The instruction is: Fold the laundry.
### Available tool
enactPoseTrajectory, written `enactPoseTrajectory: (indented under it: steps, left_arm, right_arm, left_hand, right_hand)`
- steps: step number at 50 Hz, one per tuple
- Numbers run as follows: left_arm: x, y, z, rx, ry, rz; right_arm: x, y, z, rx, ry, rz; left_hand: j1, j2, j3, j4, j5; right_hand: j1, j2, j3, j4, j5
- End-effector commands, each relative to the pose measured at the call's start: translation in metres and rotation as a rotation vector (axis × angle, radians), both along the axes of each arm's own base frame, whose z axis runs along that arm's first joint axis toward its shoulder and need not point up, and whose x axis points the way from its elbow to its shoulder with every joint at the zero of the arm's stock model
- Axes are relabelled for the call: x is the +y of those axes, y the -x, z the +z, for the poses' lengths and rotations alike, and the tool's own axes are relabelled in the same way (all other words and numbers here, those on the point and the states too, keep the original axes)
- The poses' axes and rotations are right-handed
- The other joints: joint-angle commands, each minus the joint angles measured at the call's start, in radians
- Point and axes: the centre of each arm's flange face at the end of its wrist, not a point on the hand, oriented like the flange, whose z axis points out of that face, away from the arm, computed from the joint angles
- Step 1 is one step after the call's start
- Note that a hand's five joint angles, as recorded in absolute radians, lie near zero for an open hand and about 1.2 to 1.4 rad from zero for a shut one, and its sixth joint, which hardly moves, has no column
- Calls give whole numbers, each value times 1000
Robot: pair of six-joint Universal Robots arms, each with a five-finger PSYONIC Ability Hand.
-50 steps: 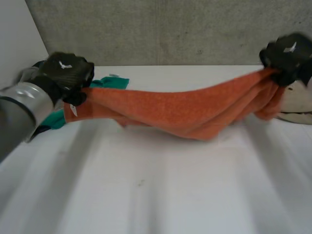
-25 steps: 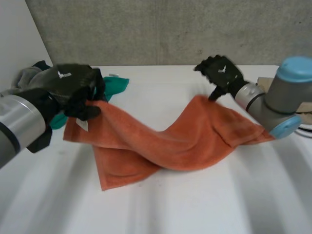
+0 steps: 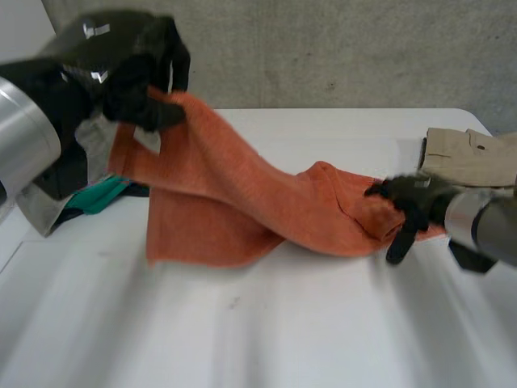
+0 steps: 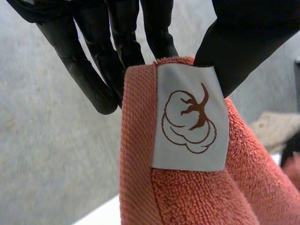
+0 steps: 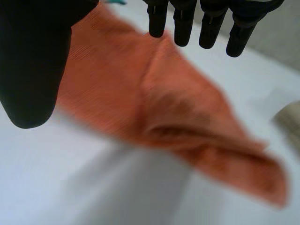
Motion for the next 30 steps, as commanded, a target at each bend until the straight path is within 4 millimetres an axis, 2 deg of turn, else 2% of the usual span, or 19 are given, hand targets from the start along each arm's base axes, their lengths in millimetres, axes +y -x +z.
enactPoseTrajectory:
  steps: [1,3,4,7,8,11,14,15,17,20,21,24,25,29,30]
  left_arm:
    - [20,9,35,100,48,-27]
    - [22,9,39,109,57,-25]
    - [23,9,42,117,64,-19]
    - [22,7,43,120,67,-1]
    - [20,5,42,117,64,16]
    - [12,0,34,98,44,48]
    - [-6,-9,15,62,-8,107]
    - [-15,-16,3,38,-37,136]
    - [-27,-22,-16,-8,-87,157]
    - [-43,-24,-47,-80,-163,161]
    - [-54,-25,-67,-131,-209,158]
    - [-72,-26,-100,-213,-279,157]
    - [-83,-28,-122,-262,-328,160]
    - [-107,-27,-160,-337,-403,157]
    - [-113,-25,-164,-338,-408,154]
  right_arm:
    - [23,-20,-50,-131,29,54]
    - [22,-27,-59,-148,52,59]
    - [19,-32,-67,-158,83,52]
    - [7,-32,-71,-155,151,4]
    - [-3,-28,-68,-147,195,-46]
    - [-11,-18,-61,-129,231,-119]
    - [-15,-10,-35,-119,298,-131]
    - [-15,-5,-18,-105,338,-110]
    - [-8,1,3,-61,362,-20]
    - [6,3,20,-14,349,118]
    - [13,7,30,12,327,200]
    - [12,16,33,45,261,265]
    - [7,22,31,82,214,275]
    - [-5,23,20,209,115,320]
    - [-8,23,16,238,100,335]
  left_hand:
    - [230,200,212,201,248]
    - [230,200,212,201,248]
    - [230,200,212,201,248]
    - [230,200,212,201,248]
    - [230,200,212,201,248]
    - [230,200,212,201,248]
    - [230,200,212,201,248]
    - [230,200,212,201,248]
    - [230,200,212,201,248]
    - [230,200,212,201,248]
    - [230,200,212,201,248]
    - [230,200,212,201,248]
    - [230,200,212,201,248]
    - [230,200,212,201,248]
    - [230,200,212,201,248]
  right_hand:
    - [-4,9,9,7,-3]
    - [140,153,153,150,140]
    - [411,424,424,421,411]
    - [879,892,892,889,879]
    - [1168,1182,1181,1179,1169]
    - [1171,1185,1184,1182,1172]
    - [1171,1185,1184,1182,1172]
    - [1171,1185,1184,1182,1172]
    - [1171,1185,1184,1182,1172]
    - [1171,1185,1184,1182,1172]
    - [1171,1185,1184,1182,1172]
    - [1171,1185,1184,1182,1172]
    - [1171,1185,1184,1182,1172]
    - [1171,1185,1184,1182,1172]
    - [1171,1185,1184,1182,1172]
